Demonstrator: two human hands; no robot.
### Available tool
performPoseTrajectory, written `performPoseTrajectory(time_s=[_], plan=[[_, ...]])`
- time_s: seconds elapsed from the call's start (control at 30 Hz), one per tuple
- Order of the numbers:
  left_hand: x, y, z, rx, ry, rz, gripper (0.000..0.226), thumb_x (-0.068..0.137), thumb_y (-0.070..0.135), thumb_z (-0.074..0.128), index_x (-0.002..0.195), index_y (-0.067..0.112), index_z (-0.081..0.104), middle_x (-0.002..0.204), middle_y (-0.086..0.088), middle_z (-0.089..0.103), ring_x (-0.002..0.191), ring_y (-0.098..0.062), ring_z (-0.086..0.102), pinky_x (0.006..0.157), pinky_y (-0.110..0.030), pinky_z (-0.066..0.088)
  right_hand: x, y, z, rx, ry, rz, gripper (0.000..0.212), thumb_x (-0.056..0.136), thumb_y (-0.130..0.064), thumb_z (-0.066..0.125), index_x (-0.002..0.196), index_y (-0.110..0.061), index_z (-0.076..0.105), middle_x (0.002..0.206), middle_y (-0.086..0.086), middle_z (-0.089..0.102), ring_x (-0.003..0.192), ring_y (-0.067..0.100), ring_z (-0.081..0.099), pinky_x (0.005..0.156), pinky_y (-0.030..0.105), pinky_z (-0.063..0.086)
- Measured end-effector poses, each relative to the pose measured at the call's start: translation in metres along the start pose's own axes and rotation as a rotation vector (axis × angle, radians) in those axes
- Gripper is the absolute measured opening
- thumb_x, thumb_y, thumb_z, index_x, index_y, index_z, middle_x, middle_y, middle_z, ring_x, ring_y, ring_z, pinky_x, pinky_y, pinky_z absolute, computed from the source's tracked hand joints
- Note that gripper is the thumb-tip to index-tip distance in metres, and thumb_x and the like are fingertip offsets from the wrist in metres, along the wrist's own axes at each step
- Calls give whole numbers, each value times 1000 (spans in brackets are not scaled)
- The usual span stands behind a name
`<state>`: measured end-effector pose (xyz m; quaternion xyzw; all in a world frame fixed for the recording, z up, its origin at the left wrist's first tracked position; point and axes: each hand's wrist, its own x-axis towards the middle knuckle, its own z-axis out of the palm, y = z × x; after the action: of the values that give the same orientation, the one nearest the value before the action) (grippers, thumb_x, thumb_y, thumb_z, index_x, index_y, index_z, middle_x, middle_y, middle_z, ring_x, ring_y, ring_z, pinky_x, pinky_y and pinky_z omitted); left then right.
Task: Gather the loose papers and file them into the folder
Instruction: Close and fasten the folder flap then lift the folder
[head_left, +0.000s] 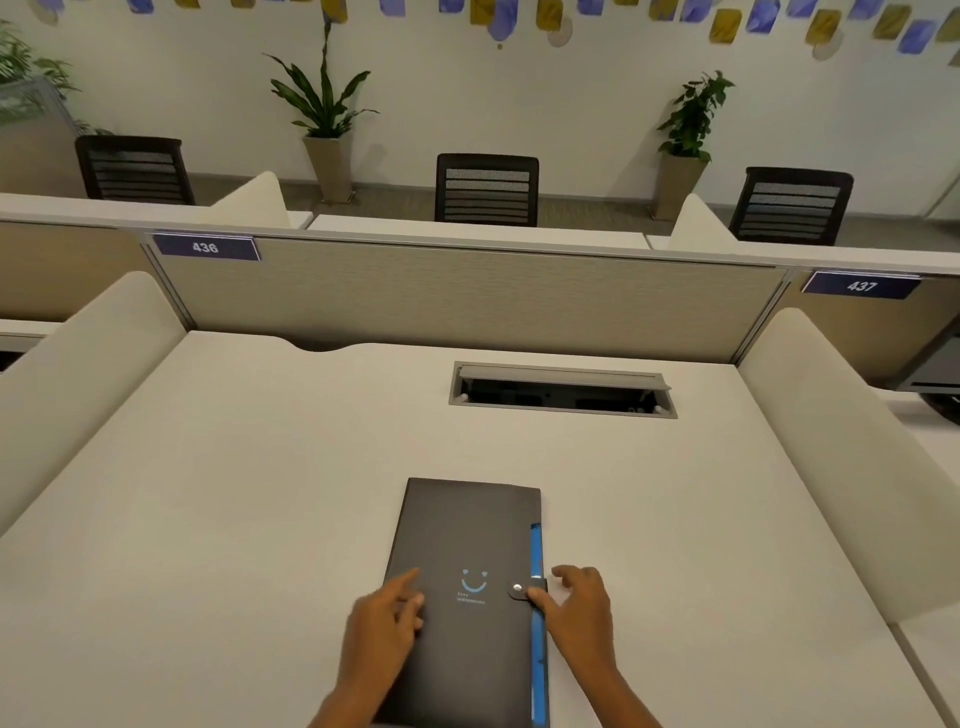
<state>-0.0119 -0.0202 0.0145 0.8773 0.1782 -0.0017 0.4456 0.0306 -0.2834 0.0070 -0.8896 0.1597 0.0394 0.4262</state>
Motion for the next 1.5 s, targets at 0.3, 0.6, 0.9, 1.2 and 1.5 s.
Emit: performPoseTrajectory(time_s=[0.3, 0.6, 0.9, 1.2, 1.5], plan=[[13, -24, -20, -32, 110, -255, 31, 99, 17, 65, 129, 8, 70, 130, -15, 72, 115, -35, 68, 102, -48, 55, -9, 16, -5, 62, 21, 227, 16, 88, -19, 84, 84, -5, 77, 76, 10, 76, 73, 27, 74, 76, 41, 66], [22, -30, -10, -287, 79, -403, 34, 101, 17, 63, 133, 5, 67, 135, -16, 68, 124, -36, 62, 112, -51, 49, -11, 12, 1, 184, -78, 338, 25, 83, 9, 74, 73, -13, 81, 75, 9, 78, 69, 26, 78, 63, 34, 69], [38, -17, -11, -380, 108, -433, 30, 106, 15, 51, 130, 11, 67, 121, -6, 68, 104, -25, 62, 102, -46, 54, -8, -5, 13, 198, -96, 322, 27, 88, 9, 66, 82, -13, 80, 79, 9, 77, 67, 20, 72, 62, 27, 63], [97, -12, -43, -454, 165, -415, 27, 105, 17, 53, 125, 17, 70, 107, 5, 68, 93, -8, 62, 88, -35, 52, 36, -61, 39, 251, -111, 249, 19, 92, 4, 69, 95, -12, 79, 89, 4, 76, 79, 16, 73, 65, 17, 56], [198, -10, -86, -428, 241, -395, 30, 104, 17, 53, 128, 13, 70, 124, -4, 69, 111, -27, 63, 102, -46, 54, 105, -133, 90, 288, -134, 218, 15, 93, 1, 71, 98, -10, 79, 88, 1, 74, 80, 13, 73, 63, 13, 55]])
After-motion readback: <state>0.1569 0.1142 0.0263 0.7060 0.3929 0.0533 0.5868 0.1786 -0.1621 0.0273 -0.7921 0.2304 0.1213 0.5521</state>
